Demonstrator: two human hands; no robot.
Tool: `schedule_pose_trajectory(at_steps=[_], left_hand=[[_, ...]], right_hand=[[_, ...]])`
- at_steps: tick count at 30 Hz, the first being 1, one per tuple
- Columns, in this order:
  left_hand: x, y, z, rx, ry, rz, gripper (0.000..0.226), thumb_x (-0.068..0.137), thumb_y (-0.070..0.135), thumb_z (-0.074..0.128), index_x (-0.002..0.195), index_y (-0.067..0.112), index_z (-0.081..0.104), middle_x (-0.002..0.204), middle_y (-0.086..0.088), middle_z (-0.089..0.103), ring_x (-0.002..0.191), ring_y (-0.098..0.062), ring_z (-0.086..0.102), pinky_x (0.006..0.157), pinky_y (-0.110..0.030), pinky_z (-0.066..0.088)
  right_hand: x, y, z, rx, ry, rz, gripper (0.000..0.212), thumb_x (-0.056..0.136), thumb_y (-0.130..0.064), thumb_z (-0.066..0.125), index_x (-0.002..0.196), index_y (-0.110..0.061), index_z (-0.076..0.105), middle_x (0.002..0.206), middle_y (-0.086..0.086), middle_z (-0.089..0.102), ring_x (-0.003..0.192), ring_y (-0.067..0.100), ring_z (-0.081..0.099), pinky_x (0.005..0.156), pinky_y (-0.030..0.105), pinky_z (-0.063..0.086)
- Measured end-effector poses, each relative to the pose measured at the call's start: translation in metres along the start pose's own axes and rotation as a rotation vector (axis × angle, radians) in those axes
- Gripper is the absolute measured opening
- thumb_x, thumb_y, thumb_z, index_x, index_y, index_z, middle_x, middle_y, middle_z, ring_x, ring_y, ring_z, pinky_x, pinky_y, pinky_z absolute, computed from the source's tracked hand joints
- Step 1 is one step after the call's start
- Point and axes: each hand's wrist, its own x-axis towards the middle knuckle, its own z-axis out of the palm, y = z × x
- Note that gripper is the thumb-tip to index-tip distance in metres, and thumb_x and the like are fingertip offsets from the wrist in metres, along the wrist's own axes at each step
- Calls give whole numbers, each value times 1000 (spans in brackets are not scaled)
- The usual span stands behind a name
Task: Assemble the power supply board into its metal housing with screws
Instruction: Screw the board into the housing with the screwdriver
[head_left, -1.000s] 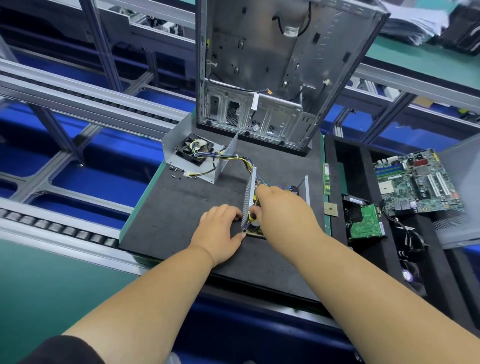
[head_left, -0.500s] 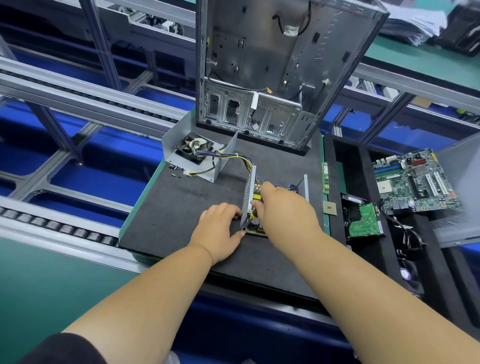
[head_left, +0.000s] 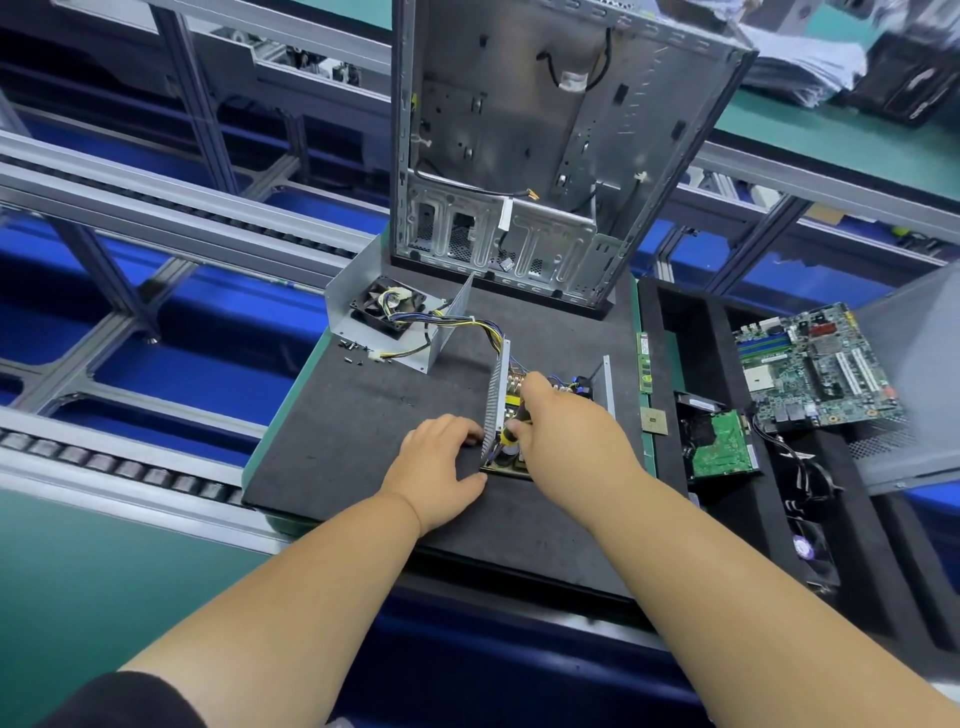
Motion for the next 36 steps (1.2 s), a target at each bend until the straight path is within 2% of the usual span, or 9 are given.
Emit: schedule_pose_trajectory(at_steps=[5, 10, 13, 16, 19, 23, 27, 32, 36], left_hand=[[-3, -1, -28, -332, -125, -125, 46, 81, 5, 60, 119, 31, 58, 120, 11, 57, 111, -2, 54, 103, -22, 40], [-8, -1, -74, -498, 3, -175, 40, 85, -5, 57, 106, 29, 62, 108, 3, 64, 98, -6, 59, 82, -4, 40], [-8, 2, -97, -583, 51, -190, 36, 86, -9, 55, 108, 19, 65, 104, 1, 64, 90, -5, 57, 74, 0, 41], [-8, 3, -112, -636, 85, -212, 31, 89, -5, 56, 111, 14, 66, 102, 0, 65, 86, -3, 57, 69, 1, 41], [-5, 4, -115, -662, 103, -247, 27, 91, 1, 58, 108, 20, 67, 102, 3, 67, 88, -3, 59, 66, 2, 40], [8, 11, -110, -694, 72, -284, 24, 91, 6, 61, 106, 24, 67, 101, 3, 68, 92, -3, 62, 76, -6, 42], [31, 26, -92, -694, 51, -338, 22, 92, 14, 62, 107, 30, 66, 101, 8, 68, 101, -6, 61, 85, -23, 41], [59, 47, -65, -652, 38, -403, 25, 93, 21, 64, 117, 27, 61, 110, 9, 64, 103, -6, 58, 82, -24, 41], [74, 62, -52, -652, 121, -461, 23, 94, 20, 64, 117, 21, 61, 112, 6, 64, 102, -5, 57, 87, -28, 40]], right_hand=[[-4, 14, -22, 152, -18, 155, 18, 93, -35, 56, 93, -19, 48, 81, -1, 64, 76, 25, 59, 59, 33, 40], [-9, 42, -53, 608, 232, 528, 13, 77, -31, 68, 73, -20, 63, 71, -1, 71, 71, 18, 66, 69, 34, 52], [-4, 51, -59, 967, 240, 650, 17, 79, -19, 63, 65, -16, 72, 68, 4, 74, 61, 15, 62, 63, 33, 42], [5, 59, -54, 1360, 169, 803, 8, 85, -12, 58, 84, -11, 66, 72, 3, 73, 50, 8, 51, 52, 26, 27], [7, 77, -45, 1516, 105, 825, 10, 87, -9, 58, 80, -11, 64, 80, 6, 68, 45, 6, 32, 43, 20, 21], [9, 112, -24, 1361, 155, 758, 9, 91, 3, 59, 93, -5, 61, 77, 10, 65, 46, 9, 48, 37, 16, 33], [8, 157, 14, 869, 96, 858, 31, 84, 1, 70, 110, -8, 57, 83, 9, 63, 65, 23, 64, 67, 38, 58], [0, 194, 48, 500, -123, 774, 26, 81, -18, 71, 98, -22, 51, 77, -1, 65, 76, 23, 67, 76, 35, 54], [0, 205, 59, 393, -230, 680, 31, 85, -26, 71, 100, -22, 44, 95, 2, 64, 97, 27, 65, 75, 30, 45]])
